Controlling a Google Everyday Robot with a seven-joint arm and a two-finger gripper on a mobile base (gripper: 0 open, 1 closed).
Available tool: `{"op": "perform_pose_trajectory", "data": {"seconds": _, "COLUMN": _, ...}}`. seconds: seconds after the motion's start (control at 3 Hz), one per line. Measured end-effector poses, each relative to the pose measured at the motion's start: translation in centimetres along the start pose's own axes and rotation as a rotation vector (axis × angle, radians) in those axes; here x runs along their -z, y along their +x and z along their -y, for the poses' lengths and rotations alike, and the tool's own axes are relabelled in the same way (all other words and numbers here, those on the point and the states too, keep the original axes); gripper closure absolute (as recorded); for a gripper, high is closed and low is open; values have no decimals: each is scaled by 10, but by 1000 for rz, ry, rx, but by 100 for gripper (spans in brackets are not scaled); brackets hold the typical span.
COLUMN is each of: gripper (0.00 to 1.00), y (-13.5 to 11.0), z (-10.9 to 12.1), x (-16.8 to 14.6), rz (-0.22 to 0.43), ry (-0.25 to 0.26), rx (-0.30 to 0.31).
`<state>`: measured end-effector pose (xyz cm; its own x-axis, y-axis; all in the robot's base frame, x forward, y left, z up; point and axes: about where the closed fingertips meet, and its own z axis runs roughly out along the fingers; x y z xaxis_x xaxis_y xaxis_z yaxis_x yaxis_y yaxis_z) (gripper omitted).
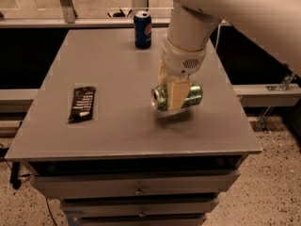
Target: Place green can upright
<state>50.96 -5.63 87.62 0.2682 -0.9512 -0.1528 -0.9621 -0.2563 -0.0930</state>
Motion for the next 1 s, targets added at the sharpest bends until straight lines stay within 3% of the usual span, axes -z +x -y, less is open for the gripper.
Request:
{"op": "perform_pose_trajectory", "data": {"seconds": 0.33, "gripper": 100, "y": 6, "z": 21, "x": 20, "rz": 143, "ry": 63, "rx": -103}}
{"op": "perform_pose_trajectory", "data": {"seconds": 0.67, "gripper": 100, "y": 13, "z": 44, "x": 42, "rz": 377, "ry": 146, "rx": -206}}
{"op": "perform_pose_trajectory", "data": {"seconds": 1.0, "gripper": 100, "y": 17, "z": 53, "x": 44, "rz": 613, "ry": 197, "rx": -261}}
